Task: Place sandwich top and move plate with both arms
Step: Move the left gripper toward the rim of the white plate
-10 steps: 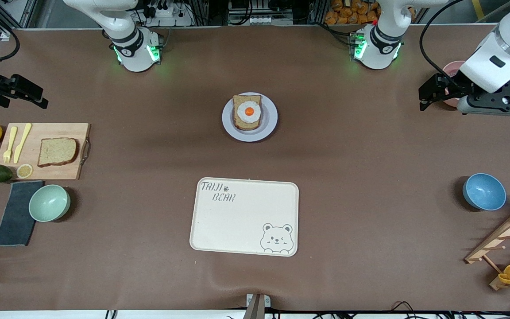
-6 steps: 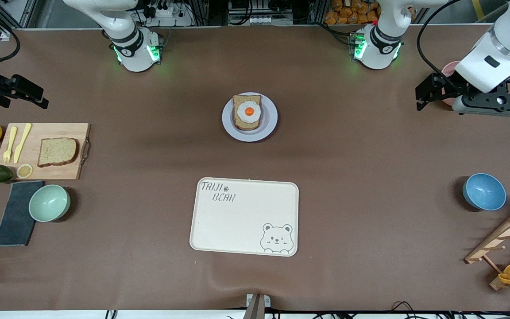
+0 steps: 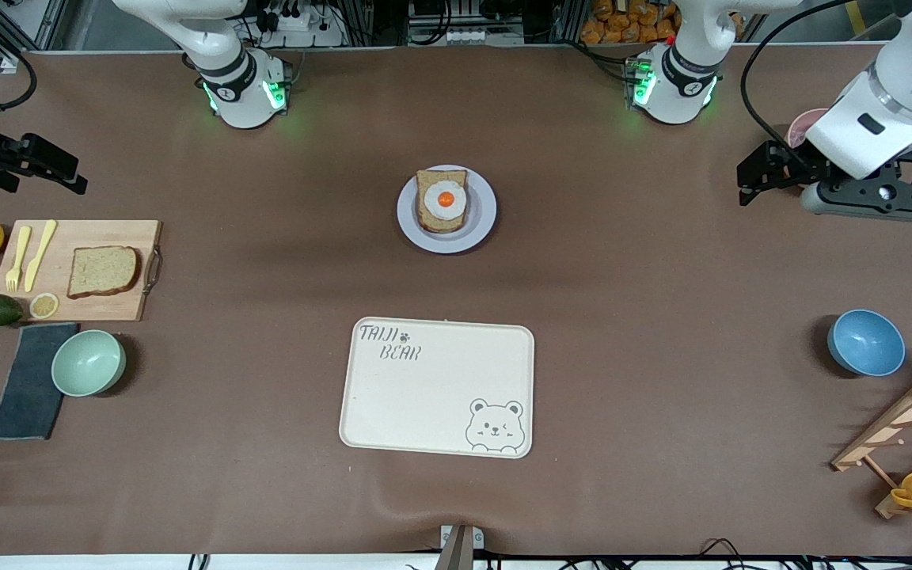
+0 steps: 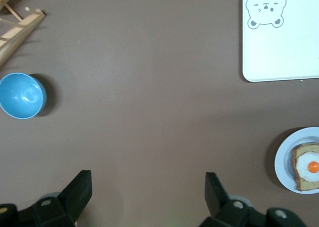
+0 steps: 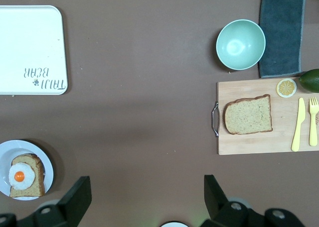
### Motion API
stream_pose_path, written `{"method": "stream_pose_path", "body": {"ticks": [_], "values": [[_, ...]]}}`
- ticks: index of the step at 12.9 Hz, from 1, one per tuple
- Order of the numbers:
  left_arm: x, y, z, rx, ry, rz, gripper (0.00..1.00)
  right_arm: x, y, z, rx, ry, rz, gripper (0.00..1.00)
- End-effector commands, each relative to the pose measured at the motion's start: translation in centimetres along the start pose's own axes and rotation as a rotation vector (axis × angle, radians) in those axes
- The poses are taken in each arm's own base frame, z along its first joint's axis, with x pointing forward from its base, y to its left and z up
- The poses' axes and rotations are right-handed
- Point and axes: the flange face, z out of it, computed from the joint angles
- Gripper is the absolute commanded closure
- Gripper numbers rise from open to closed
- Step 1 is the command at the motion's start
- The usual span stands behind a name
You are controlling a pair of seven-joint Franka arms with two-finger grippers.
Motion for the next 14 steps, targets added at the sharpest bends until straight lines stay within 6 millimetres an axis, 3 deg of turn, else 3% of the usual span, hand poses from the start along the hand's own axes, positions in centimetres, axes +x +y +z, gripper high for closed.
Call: {"method": "stream_pose_path", "body": {"ticks": [1,6,9,11,14], "values": [[0.1,0.4,1.7,-0.110,-0.050,0.002,0.00,-0.3,0.4,0.0,0.000,-0.006,-0.002,0.00],[-0.2,1.6,8.4,-0.257,-0.131,0.037,0.00,-0.2,0.7,0.2,0.001,-0.011,0.004,0.00],[-1.1,2.6,12.2,-0.369,-0.175,0.085,0.00,0.4,2.8,1.9,0.007,-0.047,0.033,0.00],[-2.0,3.1,14.4,-0.434,-0.211,0.132,0.00,0.8,5.9,3.8,0.018,-0.072,0.016,0.00],[-3.4,5.4,16.9,-0.456,-0.265,0.188,0.00,1.1,11.3,8.1,0.042,-0.080,0.039,0.00]]}}
